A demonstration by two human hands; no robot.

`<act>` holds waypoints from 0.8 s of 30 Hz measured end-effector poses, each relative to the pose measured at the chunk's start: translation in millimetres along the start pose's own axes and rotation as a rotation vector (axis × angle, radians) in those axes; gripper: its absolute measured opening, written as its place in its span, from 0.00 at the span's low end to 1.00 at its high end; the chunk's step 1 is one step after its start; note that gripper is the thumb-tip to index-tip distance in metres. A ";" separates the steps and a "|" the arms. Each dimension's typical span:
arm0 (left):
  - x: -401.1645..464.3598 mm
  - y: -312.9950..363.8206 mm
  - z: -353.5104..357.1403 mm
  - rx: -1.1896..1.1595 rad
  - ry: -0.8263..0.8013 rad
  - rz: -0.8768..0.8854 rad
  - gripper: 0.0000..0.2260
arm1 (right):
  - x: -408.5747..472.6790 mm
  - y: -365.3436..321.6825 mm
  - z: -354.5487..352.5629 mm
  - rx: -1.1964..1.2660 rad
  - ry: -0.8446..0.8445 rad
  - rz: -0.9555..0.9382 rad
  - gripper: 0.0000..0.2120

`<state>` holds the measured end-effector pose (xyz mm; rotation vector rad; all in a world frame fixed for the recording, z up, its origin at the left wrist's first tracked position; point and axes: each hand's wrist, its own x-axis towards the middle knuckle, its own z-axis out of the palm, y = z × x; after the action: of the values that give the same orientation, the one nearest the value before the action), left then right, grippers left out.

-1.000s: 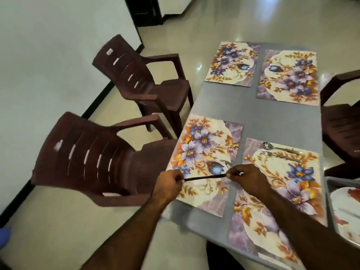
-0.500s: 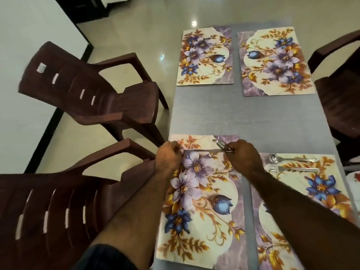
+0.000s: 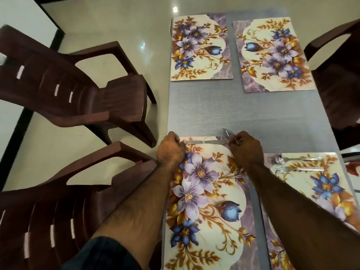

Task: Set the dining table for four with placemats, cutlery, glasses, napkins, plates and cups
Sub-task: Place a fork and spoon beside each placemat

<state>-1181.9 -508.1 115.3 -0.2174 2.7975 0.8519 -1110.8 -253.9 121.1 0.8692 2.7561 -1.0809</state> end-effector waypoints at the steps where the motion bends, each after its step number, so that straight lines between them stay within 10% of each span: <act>1: -0.9 1.4 -2.2 -0.017 -0.014 -0.007 0.09 | -1.0 -1.1 -1.1 0.019 -0.008 0.007 0.07; 9: -45.4 -21.1 -28.1 -0.349 0.036 0.096 0.06 | -65.3 -13.0 -19.7 0.580 -0.170 0.071 0.08; 16: -130.8 -1.4 -56.0 -0.885 -0.490 0.060 0.06 | -172.6 -44.8 -36.7 0.791 -0.380 0.146 0.03; 24: -186.8 1.4 -90.2 -1.080 -0.570 -0.095 0.09 | -259.8 -52.2 -63.5 0.787 -0.138 0.152 0.06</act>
<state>-1015.4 -542.9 234.2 -0.2058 1.5774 1.9298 -910.6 -369.9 265.0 0.9774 2.0788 -2.1319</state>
